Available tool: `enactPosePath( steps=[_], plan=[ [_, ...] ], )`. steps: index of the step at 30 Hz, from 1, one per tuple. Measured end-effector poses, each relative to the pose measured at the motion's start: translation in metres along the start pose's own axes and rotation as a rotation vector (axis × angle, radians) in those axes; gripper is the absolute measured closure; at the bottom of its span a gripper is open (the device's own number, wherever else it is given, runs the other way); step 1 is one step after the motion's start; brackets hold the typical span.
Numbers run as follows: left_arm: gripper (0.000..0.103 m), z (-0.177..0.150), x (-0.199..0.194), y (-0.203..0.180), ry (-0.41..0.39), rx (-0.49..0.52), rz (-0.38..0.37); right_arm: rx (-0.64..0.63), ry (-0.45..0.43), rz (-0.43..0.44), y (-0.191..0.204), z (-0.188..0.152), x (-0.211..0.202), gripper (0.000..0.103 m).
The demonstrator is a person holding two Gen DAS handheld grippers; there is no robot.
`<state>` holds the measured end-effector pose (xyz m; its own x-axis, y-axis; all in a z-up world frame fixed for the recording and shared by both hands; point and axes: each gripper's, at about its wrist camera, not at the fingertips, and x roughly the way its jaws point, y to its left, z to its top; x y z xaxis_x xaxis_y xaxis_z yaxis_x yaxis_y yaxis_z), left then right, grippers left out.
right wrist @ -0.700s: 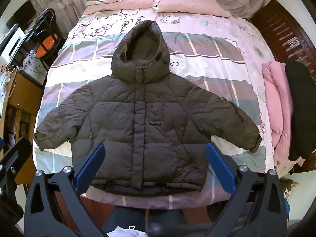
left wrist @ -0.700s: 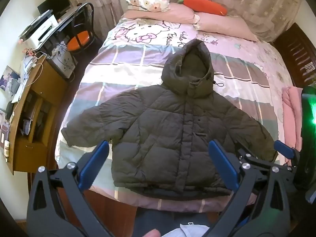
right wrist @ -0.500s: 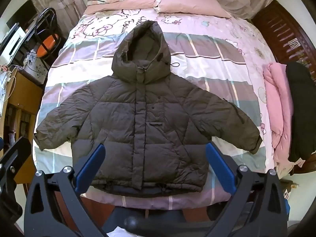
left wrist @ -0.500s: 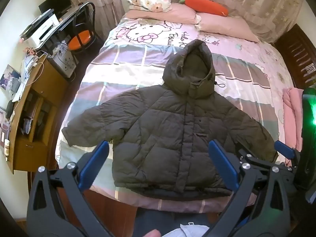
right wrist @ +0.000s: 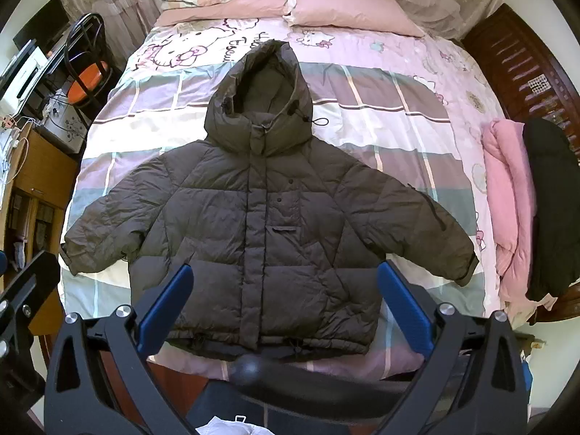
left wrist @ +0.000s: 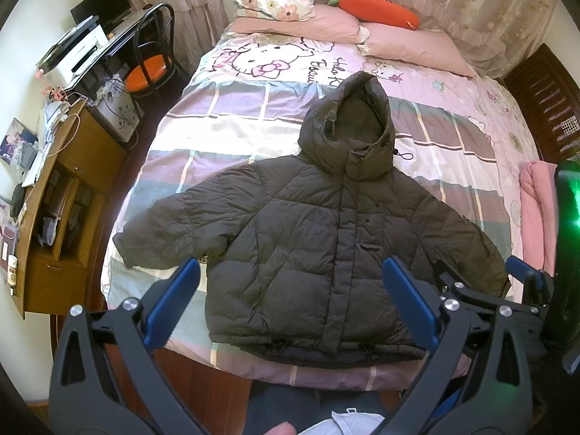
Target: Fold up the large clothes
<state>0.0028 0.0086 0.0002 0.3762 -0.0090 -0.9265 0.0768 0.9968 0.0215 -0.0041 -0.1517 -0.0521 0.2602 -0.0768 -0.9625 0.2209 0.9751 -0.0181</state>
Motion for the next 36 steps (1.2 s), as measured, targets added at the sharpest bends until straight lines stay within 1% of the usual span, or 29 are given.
enactPosePath(
  steps=[15,21,23,24,36],
  plan=[
    [0.002,-0.002,0.004,0.000,-0.003,-0.006,0.010,-0.009,-0.008,0.001,0.004,0.002,0.000,0.002],
    [0.002,-0.001,0.002,0.011,-0.006,-0.028,0.020,-0.030,-0.005,0.016,0.014,0.009,0.001,0.002],
    [0.002,0.000,0.002,0.014,-0.007,-0.035,0.021,-0.042,-0.009,-0.002,0.019,0.010,0.000,0.002],
    [0.002,0.000,0.002,0.017,-0.009,-0.042,0.020,-0.042,-0.002,0.010,0.019,0.010,0.000,0.002],
    [0.002,0.001,0.010,0.023,0.003,-0.058,0.018,-0.056,0.018,0.017,0.029,0.011,0.009,0.002]
  ],
)
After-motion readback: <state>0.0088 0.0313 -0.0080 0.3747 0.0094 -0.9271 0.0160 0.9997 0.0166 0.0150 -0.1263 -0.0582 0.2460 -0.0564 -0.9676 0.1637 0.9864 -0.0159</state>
